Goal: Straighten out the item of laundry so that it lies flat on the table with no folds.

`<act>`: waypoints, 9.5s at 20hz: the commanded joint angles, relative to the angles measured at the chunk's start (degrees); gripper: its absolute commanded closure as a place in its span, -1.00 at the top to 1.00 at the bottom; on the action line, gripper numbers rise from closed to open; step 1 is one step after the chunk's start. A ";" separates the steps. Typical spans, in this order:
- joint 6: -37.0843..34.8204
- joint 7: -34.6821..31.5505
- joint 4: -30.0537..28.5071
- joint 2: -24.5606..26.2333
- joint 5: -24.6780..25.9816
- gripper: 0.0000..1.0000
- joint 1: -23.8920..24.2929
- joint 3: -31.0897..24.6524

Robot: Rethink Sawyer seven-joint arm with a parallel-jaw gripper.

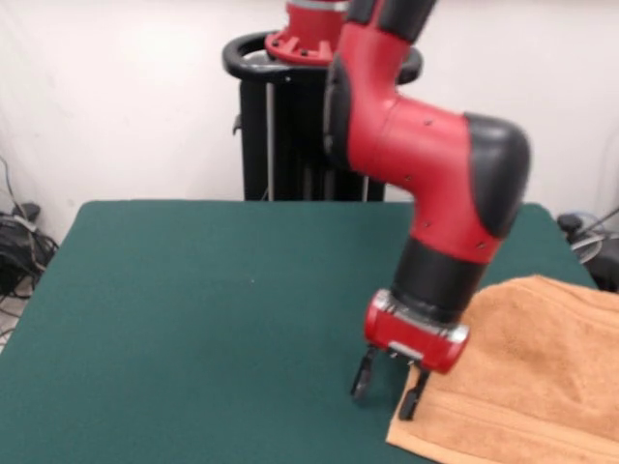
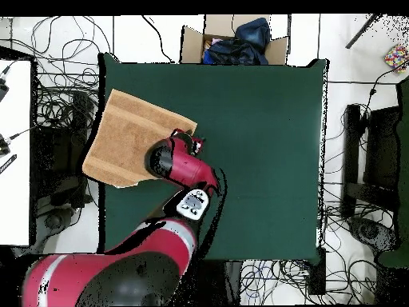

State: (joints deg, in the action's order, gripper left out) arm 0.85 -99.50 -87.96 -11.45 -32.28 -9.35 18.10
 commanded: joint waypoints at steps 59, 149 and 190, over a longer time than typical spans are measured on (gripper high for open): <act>-23.94 -12.66 3.78 -5.19 17.04 1.00 6.74 -10.85; -18.96 -2.78 17.97 16.04 23.83 -1.00 17.87 -16.95; -16.83 -3.44 3.94 12.13 27.91 -1.00 13.43 -3.65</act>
State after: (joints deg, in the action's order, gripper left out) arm -13.18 -99.50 -71.50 -8.78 -10.54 -1.14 17.97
